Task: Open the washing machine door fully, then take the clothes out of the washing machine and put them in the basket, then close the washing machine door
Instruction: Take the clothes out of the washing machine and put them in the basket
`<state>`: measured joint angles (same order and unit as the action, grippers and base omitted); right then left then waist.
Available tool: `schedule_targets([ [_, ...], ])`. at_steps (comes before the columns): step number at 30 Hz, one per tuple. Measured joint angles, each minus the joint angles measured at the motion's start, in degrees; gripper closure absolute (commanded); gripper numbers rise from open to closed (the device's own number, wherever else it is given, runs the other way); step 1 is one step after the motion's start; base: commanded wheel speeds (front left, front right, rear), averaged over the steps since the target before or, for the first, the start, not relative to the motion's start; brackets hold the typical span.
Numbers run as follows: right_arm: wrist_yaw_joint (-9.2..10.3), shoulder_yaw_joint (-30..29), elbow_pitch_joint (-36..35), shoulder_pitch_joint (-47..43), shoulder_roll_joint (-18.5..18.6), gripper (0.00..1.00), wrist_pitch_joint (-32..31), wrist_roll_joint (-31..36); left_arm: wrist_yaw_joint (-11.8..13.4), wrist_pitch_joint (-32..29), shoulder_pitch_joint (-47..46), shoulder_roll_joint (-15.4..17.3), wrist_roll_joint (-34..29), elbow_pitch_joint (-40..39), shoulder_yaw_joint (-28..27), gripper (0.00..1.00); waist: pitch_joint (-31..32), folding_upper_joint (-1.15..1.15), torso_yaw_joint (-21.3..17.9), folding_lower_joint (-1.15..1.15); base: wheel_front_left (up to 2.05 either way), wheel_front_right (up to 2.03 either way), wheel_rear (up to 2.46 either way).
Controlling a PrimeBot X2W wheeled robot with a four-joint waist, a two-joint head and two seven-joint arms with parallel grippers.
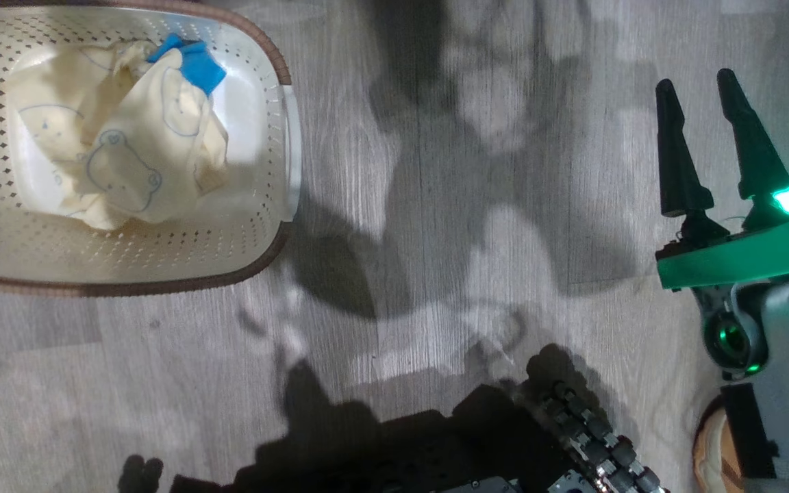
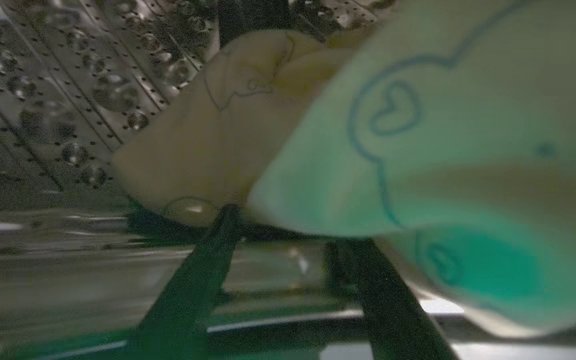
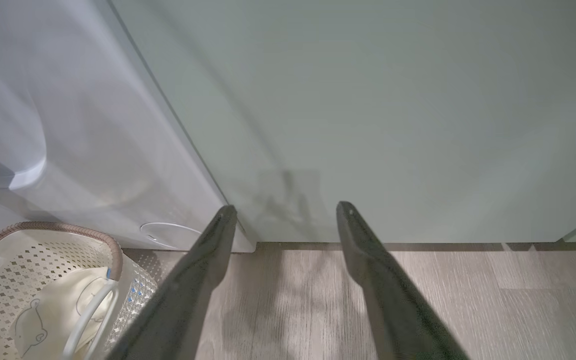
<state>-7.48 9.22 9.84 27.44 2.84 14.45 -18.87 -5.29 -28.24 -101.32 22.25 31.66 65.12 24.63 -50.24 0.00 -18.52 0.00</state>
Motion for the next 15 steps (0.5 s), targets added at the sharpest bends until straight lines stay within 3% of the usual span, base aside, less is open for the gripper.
schedule_targets([
  [5,0.00,0.05,0.04,0.01,0.00,0.00,0.00,-0.40,0.48,0.35,-1.08,0.04,-1.40,0.96,1.64,0.00,-0.46,0.00,-0.29,0.00,0.00,0.00,0.00],
  [6,0.00,0.07,0.04,0.01,0.00,0.00,0.00,-0.47,0.41,0.34,-1.14,0.04,-1.43,1.07,1.91,0.35,-0.49,0.00,-0.32,0.00,0.00,0.00,0.00],
  [7,0.00,0.07,0.04,0.01,0.00,0.00,0.00,-0.54,0.37,0.36,-1.24,0.04,-1.43,1.19,2.12,0.77,-0.50,0.00,-0.32,0.00,0.00,0.00,0.00],
  [8,0.00,0.07,0.07,0.02,0.00,0.00,0.00,-0.69,0.36,0.46,-1.39,0.04,-1.43,1.45,2.22,1.00,-0.51,0.00,-0.32,0.00,0.00,0.00,0.00],
  [15,0.00,-0.07,0.25,0.07,0.00,0.00,0.00,-0.80,-0.49,1.67,-1.65,0.08,-1.48,2.65,3.26,1.00,-0.23,0.00,-0.15,0.00,0.00,0.00,0.00],
])
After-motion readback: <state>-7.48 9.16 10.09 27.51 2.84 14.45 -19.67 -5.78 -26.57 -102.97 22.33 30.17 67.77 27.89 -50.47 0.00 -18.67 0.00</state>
